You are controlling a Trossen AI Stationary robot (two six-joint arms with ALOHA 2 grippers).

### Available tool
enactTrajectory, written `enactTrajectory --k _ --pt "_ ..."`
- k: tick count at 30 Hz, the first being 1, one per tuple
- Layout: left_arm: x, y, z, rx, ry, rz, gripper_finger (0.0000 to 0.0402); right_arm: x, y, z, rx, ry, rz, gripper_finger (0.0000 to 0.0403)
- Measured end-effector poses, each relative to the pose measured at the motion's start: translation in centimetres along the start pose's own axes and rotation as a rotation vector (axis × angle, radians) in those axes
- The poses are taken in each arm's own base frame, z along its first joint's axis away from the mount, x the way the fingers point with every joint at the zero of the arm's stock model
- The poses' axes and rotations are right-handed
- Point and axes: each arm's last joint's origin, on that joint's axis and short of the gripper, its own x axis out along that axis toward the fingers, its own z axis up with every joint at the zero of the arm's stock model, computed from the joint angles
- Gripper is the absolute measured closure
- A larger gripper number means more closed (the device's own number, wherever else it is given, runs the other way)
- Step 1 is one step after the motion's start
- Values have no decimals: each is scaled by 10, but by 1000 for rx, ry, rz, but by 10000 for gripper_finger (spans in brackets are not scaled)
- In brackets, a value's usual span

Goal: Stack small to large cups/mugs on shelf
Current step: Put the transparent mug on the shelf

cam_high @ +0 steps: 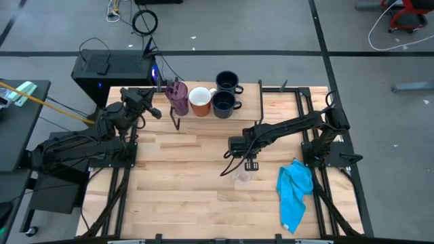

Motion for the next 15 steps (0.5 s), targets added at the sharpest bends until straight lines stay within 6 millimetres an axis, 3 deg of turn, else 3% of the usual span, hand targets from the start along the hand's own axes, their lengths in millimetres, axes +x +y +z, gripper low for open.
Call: enactTrajectory --k 2,5,15 --pt "0 0 0 0 0 0 383 -2 0 1 -3 4 0 392" --pt "0 0 0 0 0 0 378 -17 -1 6 -9 -3 1 392" --pt "0 0 -1 4 6 -1 388 -87 -13 8 29 -27 -4 399"
